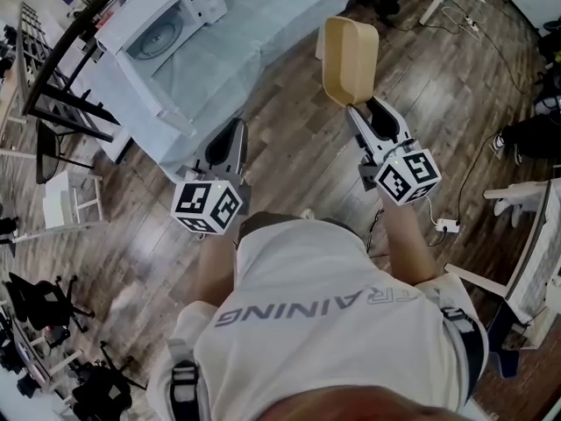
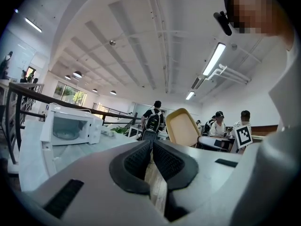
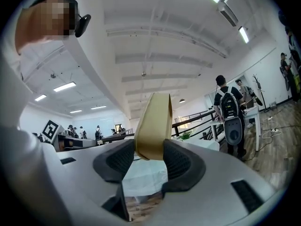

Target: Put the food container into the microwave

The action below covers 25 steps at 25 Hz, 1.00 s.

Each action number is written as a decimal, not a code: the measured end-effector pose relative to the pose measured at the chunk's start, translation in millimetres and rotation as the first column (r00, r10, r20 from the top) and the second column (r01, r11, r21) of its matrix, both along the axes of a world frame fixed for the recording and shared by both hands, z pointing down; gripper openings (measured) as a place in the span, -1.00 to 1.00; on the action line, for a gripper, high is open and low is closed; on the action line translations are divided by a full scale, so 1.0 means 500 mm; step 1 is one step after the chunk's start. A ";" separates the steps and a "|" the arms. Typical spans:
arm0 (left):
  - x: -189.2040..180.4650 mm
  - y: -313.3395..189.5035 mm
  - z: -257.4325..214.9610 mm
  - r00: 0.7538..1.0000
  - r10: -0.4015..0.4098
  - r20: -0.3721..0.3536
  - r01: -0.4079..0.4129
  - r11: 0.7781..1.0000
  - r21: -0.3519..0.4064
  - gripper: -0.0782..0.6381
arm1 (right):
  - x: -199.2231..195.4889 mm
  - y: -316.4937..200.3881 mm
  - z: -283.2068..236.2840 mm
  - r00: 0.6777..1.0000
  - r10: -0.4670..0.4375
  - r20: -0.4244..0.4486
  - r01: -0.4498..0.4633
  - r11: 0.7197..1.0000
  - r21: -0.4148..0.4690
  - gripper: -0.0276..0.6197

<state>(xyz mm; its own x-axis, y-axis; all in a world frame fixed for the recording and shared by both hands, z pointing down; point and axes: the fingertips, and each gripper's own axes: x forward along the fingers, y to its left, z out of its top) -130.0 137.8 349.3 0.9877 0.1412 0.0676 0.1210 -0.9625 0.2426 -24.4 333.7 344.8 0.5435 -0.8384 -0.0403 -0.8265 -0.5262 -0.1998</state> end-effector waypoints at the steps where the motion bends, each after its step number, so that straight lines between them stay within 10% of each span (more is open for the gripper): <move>1: 0.009 0.007 0.003 1.000 0.001 0.002 -0.001 1.000 0.000 -0.66 | 0.009 0.006 0.004 1.000 -0.001 0.003 0.001 1.000 0.000 -0.27; 25: 0.297 -0.021 0.016 0.999 0.019 0.029 -0.019 1.000 -0.014 -0.66 | 0.224 -0.010 0.023 1.000 -0.027 0.013 0.028 0.999 -0.037 -0.27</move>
